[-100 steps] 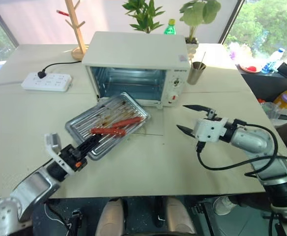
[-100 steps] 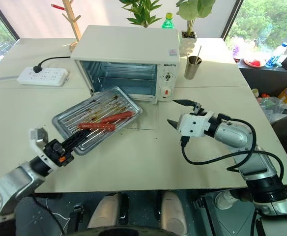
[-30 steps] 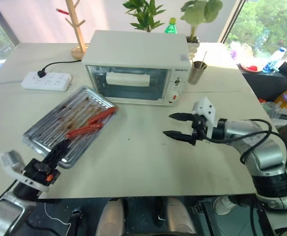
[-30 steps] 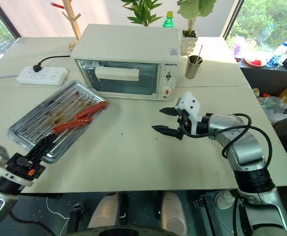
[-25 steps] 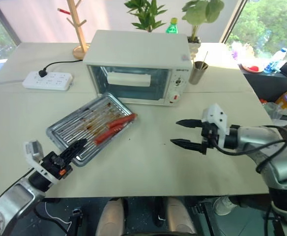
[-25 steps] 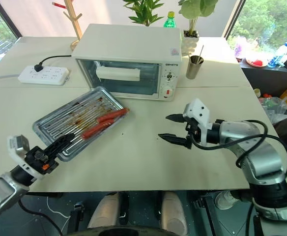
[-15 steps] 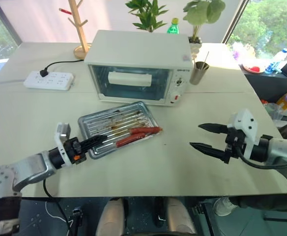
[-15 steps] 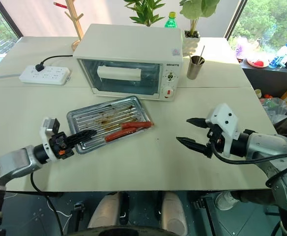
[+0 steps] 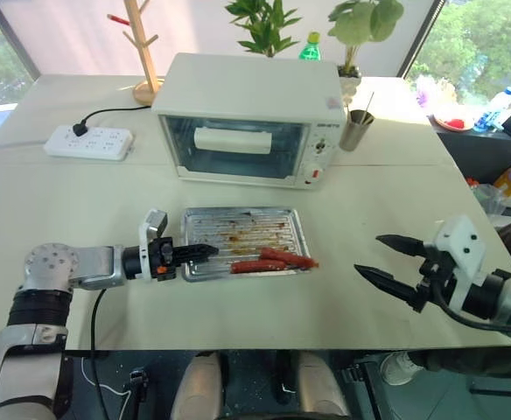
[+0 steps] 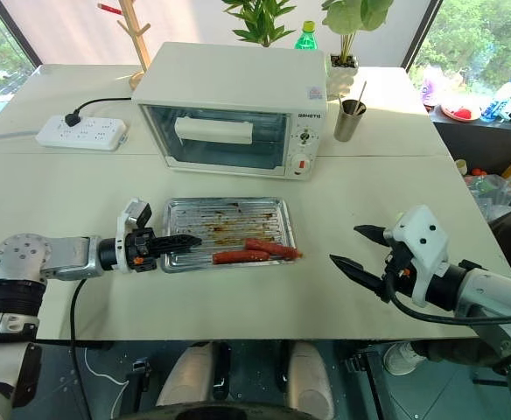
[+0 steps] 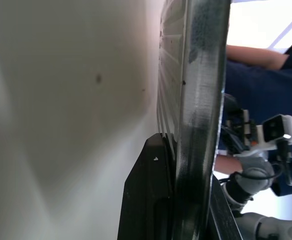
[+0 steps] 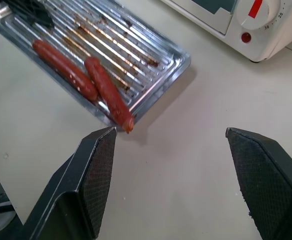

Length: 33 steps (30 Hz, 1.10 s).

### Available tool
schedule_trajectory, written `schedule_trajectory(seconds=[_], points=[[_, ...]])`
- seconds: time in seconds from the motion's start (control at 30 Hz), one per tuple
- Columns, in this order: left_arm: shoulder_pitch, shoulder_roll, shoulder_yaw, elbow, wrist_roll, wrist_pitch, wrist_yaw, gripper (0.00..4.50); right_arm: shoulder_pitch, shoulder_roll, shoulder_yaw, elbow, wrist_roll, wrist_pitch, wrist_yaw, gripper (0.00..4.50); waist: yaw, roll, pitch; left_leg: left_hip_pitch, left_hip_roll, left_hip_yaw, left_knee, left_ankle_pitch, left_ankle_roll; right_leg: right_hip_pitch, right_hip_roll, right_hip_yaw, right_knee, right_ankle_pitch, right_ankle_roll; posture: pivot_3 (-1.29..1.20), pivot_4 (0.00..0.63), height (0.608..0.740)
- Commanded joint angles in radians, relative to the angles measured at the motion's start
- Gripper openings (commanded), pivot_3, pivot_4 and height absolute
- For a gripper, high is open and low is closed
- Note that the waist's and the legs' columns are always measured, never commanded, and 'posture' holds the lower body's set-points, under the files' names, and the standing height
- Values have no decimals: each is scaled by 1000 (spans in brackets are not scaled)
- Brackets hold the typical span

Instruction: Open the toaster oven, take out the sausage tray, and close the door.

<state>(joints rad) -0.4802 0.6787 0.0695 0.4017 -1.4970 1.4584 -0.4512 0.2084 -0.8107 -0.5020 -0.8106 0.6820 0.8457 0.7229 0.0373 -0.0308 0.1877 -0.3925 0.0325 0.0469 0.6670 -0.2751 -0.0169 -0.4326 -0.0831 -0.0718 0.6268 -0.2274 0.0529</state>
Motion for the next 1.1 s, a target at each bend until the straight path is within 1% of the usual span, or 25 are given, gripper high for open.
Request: schedule_trajectory(seconds=[0.03,0.2,0.27,0.3,0.33,0.5,0.53,0.6,0.63,0.7,0.77,0.83,0.97,1.03,1.1], points=[[-63,-10,5,38,117,-17,-84,0,-2,5,-25,-32,16,-12,-31,3574,2,0,0,0,0,0,0,0,0,0,0,0,0,0,0,0,150,717],[-107,-1,15,87,246,-21,-176,0,-23,3,3,-17,15,-22,-58,3574,1,0,0,0,0,0,0,0,0,0,0,0,0,0,0,0,150,717],[-112,7,14,89,293,-23,-215,558,-31,3,17,-9,11,-27,-65,3635,-1,0,0,0,0,0,0,0,0,0,0,0,0,0,0,0,150,717],[-111,11,15,86,313,-24,-230,899,-35,4,25,-4,8,-31,-67,3635,-1,0,0,0,0,-1,0,0,0,0,0,0,0,0,0,0,150,717],[-112,12,17,84,332,-24,-245,1373,-37,4,31,0,6,-34,-69,3635,0,0,0,0,0,-1,0,0,0,0,0,0,0,0,0,0,150,717],[-98,18,32,63,399,-23,-293,3940,-49,3,60,17,-1,-51,-76,3635,1,0,0,0,0,-1,0,0,0,0,-1,0,0,0,0,0,150,717],[-94,22,35,57,410,-23,-300,4379,-52,3,64,19,-1,-52,-76,3635,1,0,0,0,0,-2,0,0,0,0,-1,0,0,0,0,0,150,717],[-78,38,41,41,434,-30,-316,4451,-59,2,79,27,-6,-59,-73,3635,0,0,0,0,0,-2,0,0,0,0,-1,0,0,0,0,0,150,717],[-48,78,28,3,474,-69,-340,4451,-65,-2,91,39,-12,-66,-66,3635,-4,0,0,0,0,-2,0,0,0,0,-1,0,0,0,0,0,150,717],[14,155,-20,-83,565,-177,-403,4451,-74,-8,109,58,-20,-78,-55,3635,-21,0,0,1,2,-1,-1,0,0,0,0,0,0,0,0,0,150,717],[107,264,-57,-156,672,-344,-507,4451,-94,-7,128,83,-21,-82,-51,3635,-33,1,-1,2,3,-1,-2,0,0,-1,0,0,0,0,0,0,150,717],[195,349,-52,-191,737,-473,-592,4451,-114,-9,147,107,-26,-87,-46,3635,-50,2,-1,3,8,1,-3,0,0,-2,0,2,0,1,-3,0,150,717],[353,473,33,-258,824,-702,-708,4451,-157,-29,187,167,-32,-106,6,3635,-51,6,-1,2,12,2,-4,0,0,-6,4,1,1,0,-9,0,150,717],[393,497,90,-302,853,-787,-727,4451,-187,-51,203,203,-22,-106,50,3635,-47,9,1,1,13,3,-5,0,0,-8,4,1,2,0,-9,0,150,717],[401,496,150,-346,854,-815,-721,4451,-218,-77,218,232,-11,-114,104,3635,-39,9,2,-1,13,3,-5,0,0,-9,3,0,1,0,-9,0,150,717]])
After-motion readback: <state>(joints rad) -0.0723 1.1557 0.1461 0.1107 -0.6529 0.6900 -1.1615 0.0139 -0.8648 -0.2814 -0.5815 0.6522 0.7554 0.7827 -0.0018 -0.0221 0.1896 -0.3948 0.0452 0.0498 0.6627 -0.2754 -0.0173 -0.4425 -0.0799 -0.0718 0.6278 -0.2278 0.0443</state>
